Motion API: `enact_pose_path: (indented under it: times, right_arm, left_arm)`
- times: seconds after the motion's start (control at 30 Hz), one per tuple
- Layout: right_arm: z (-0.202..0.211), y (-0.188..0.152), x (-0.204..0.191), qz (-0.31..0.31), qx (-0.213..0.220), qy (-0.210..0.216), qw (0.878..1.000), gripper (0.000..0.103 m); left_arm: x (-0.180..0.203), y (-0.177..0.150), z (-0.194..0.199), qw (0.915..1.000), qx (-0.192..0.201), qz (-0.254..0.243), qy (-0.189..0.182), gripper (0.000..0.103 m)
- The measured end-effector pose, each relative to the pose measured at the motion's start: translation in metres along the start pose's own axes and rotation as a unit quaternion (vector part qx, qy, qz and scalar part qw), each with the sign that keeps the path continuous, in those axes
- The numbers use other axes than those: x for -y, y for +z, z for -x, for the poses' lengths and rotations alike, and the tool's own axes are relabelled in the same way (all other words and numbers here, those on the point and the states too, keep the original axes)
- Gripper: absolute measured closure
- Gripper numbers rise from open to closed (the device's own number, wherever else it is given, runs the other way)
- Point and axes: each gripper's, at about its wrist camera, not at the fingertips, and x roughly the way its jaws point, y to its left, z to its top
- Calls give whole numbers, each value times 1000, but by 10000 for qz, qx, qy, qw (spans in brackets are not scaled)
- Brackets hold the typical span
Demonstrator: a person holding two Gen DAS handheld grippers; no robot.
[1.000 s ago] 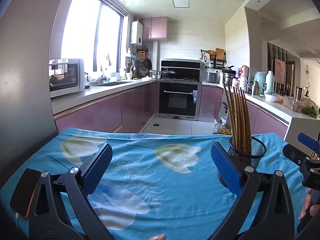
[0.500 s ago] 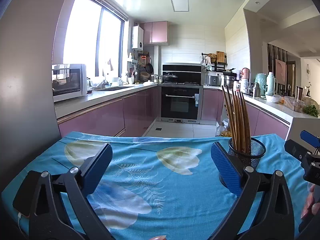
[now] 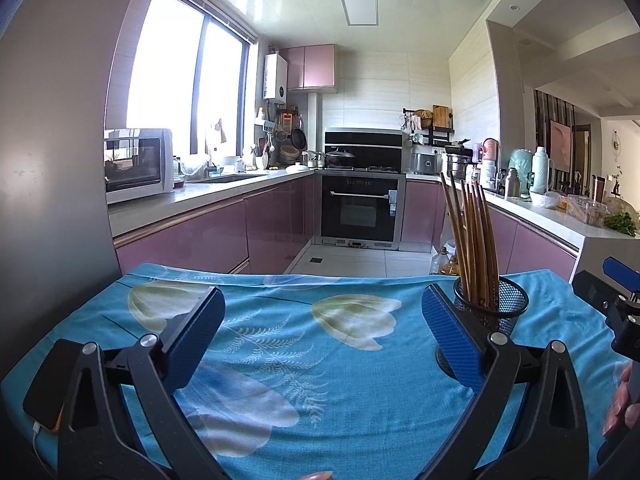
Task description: Organize utensils
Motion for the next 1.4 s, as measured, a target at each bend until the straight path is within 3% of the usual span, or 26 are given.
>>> enact_pose_path:
  times: [1.4]
  right_arm:
    - [4, -4, -6, 75, 268, -39, 9996, 7]
  left_arm:
    - [5, -8, -3, 9999, 55, 29, 138, 6]
